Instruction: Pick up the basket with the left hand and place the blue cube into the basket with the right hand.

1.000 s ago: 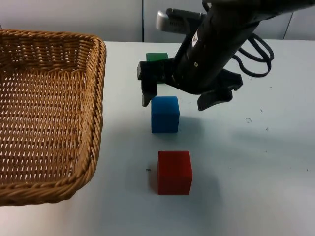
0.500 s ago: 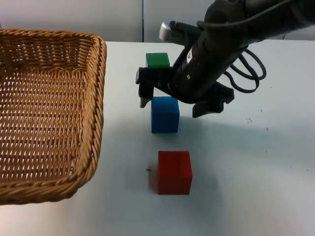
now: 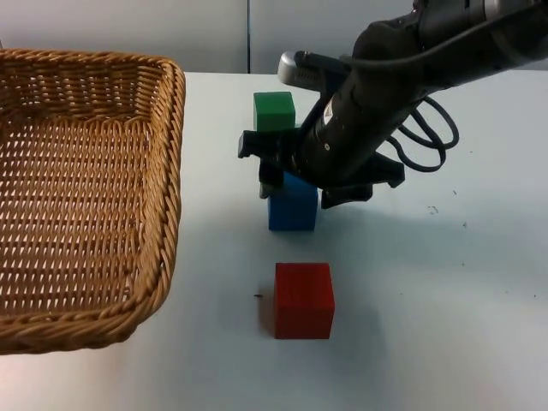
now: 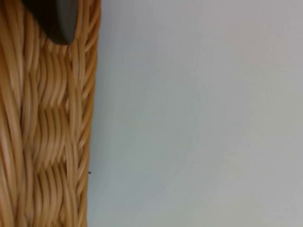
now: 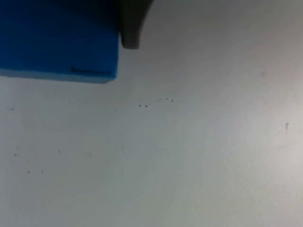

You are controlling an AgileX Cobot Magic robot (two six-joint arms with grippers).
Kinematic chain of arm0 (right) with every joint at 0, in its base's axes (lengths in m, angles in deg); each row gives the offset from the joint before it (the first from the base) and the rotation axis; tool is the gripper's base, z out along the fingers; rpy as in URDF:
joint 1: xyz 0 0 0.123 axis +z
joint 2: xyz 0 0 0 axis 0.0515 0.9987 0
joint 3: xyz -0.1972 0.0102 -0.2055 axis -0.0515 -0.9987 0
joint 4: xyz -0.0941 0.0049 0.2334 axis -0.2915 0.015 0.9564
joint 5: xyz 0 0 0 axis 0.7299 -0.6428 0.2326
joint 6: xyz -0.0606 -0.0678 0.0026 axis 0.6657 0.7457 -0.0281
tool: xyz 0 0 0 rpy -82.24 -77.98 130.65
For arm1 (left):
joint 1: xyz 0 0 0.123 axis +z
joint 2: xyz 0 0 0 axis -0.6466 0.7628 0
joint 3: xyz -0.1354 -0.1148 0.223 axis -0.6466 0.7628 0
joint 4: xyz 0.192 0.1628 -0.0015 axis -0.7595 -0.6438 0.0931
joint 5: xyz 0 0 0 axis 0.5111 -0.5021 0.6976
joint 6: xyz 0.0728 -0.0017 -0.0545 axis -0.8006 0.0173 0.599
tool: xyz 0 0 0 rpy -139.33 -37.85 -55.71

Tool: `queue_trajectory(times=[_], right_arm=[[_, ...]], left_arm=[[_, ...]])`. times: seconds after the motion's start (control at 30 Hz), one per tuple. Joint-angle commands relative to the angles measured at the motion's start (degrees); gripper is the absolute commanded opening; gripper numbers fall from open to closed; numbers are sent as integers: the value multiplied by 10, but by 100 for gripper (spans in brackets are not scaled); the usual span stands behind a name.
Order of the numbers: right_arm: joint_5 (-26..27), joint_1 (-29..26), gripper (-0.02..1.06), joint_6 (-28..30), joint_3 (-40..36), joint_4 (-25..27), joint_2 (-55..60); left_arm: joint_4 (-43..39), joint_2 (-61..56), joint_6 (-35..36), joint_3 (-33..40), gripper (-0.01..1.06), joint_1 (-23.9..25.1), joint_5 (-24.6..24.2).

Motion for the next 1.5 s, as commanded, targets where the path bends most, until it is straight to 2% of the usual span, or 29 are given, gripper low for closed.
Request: queue_trajectory(times=[0.0,0.07,0.1,0.2,0.23,0.3,0.6,0.73,1.07,1.2,1.47], right_arm=[[8,-2,60,0,4,-9,0],[8,-2,49,0,4,-9,0],[8,-2,49,0,4,-9,0],[8,-2,21,14,4,-12,0],[8,-2,21,14,4,-12,0],[7,-2,1,26,4,-10,0],[1,-2,0,26,4,-12,-17],[1,-2,0,28,4,-28,-49],[-12,9,0,105,4,-40,-201],[-12,36,0,162,4,-40,-259],[13,119,0,208,4,-40,-290]], left_arm=[[19,-1,0,0,0,1,-13],[19,-1,0,0,0,1,-13],[19,-1,0,0,0,1,-13],[19,-1,0,0,0,1,-13],[19,-1,0,0,0,1,-13],[20,-1,0,0,0,1,-13],[20,-1,-3,0,0,1,-13],[20,-1,-3,0,0,1,-13],[21,-1,-3,0,0,1,-13],[21,-1,-3,0,0,1,-13],[21,-1,-6,0,0,1,-13]])
